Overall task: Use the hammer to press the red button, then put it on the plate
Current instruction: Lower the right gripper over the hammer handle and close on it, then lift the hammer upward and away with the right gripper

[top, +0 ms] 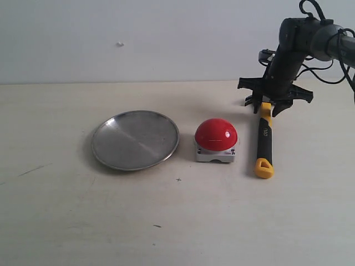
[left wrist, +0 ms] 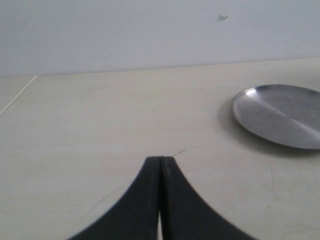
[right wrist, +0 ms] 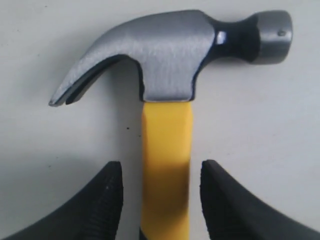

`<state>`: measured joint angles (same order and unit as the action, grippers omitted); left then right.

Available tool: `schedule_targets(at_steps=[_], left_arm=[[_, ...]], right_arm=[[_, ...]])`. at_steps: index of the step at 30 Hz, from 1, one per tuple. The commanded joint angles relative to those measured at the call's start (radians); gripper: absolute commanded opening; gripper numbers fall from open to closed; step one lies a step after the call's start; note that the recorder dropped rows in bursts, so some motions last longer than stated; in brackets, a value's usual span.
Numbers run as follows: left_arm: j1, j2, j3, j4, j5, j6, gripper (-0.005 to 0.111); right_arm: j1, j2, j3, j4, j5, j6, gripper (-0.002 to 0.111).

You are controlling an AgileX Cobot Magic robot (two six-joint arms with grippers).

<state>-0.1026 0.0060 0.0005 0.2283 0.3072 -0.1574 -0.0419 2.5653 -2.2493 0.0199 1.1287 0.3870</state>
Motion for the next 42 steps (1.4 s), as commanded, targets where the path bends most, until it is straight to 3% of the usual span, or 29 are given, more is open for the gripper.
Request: schedule_targets(at_steps=[1,17,20,26,42], left_arm=[[0.002,-0.006,0.0,-0.004,-0.003,-0.003,0.0],[0.002,-0.006,0.0,-0.004,-0.003,-0.003,0.0],[0.002,-0.006,0.0,-0.004,-0.003,-0.003,0.0],[0.002,-0.006,0.0,-0.004,-0.003,-0.003,0.0],[0.002,-0.006,0.0,-0.004,-0.003,-0.003,0.0]], right_arm=[[-0.001,-0.001,-0.012,-0.043,0.0,0.008,0.046],[-0.001,0.05,-0.083,-0.033,0.081,0.0,0.045],[-0.001,0.05,-0.082,-0.02,0.077,0.0,0.035],[-0.001,0.05,-0.082,-0.036,0.042,-0.055,0.0],[0.054,-0.037,-0.082,-0.088,-0.031,-0.043,0.0]])
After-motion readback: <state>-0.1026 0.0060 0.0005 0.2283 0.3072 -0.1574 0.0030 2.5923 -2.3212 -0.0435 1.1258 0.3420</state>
